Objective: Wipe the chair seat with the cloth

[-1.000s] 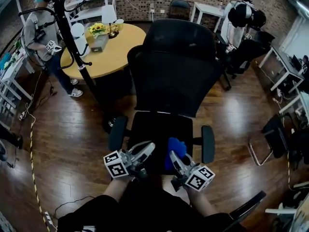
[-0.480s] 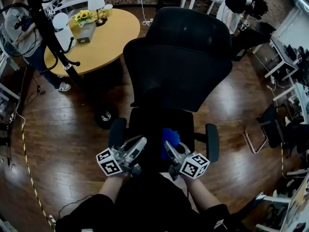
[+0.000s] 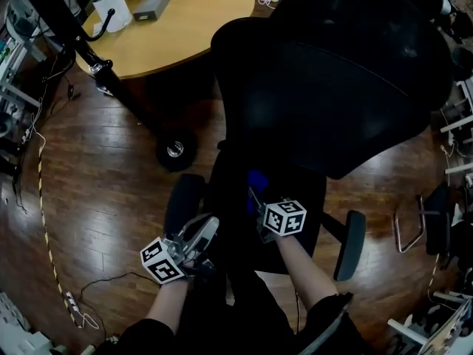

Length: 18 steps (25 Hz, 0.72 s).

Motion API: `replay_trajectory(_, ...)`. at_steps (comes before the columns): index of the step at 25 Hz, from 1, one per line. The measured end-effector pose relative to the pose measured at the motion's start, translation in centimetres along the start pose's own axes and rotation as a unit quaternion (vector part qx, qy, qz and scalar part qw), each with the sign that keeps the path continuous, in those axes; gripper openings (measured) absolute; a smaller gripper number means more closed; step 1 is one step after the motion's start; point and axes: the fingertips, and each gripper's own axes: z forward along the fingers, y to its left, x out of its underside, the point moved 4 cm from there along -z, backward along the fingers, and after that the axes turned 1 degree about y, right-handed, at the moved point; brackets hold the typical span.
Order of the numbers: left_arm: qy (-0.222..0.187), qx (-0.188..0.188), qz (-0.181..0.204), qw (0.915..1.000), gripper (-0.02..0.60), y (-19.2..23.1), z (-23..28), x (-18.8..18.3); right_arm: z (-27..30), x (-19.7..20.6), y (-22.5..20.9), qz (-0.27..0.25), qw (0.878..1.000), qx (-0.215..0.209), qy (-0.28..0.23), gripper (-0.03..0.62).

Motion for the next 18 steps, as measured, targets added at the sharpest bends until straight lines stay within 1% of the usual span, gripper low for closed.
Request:
replay_trajectory(3, -0.024, -0.026, -0.001, 0.9994, 0.000, 2.3, -1.0, 0.1, 6.1, 1.4, -1.9, -0.008, 1.000, 0.005, 0.029, 0.060)
replay_trajectory(7, -0.049, -0.048, 0.001, 0.9977, 0.000, 5.2, -1.6, -0.1, 13.8, 2.3, -4.9, -0.016, 0.998, 0.040, 0.054, 0.060)
replay_trajectory(8, -0.053, -0.051, -0.002, 0.9973, 0.000, 5.5, -2.0, -0.1, 15.5, 2.8, -5.2, -0.025, 0.997, 0.047, 0.064, 0.060)
replay_trajectory(10, -0.055, -0.055, -0.010, 0.9969, 0.002, 5.8, -2.7, 0.1, 18.1, 3.7, -5.0, -0.069, 0.992, 0.059, 0.087, 0.060)
replay_trajectory(12, -0.051, -0.060, -0.012, 0.9968, 0.000, 5.9, -3.4, 0.1, 19.5, 4.5, -4.8, -0.106, 0.987, 0.072, 0.096, 0.061)
replay_trajectory(14, -0.046, -0.065, -0.008, 0.9968, 0.000, 6.0, -3.9, -0.1, 19.9, 4.7, -4.7, -0.120, 0.987, 0.078, 0.080, 0.060)
replay_trajectory(16, -0.042, -0.069, -0.005, 0.9967, 0.000, 6.3, -4.1, -0.1, 19.7, 4.9, -4.9, -0.123, 0.987, 0.077, 0.067, 0.060)
replay_trajectory(18, -0.038, -0.071, -0.005, 0.9967, 0.000, 6.4, -3.9, 0.0, 18.9, 4.8, -5.8, -0.107, 0.989, 0.085, 0.062, 0.060)
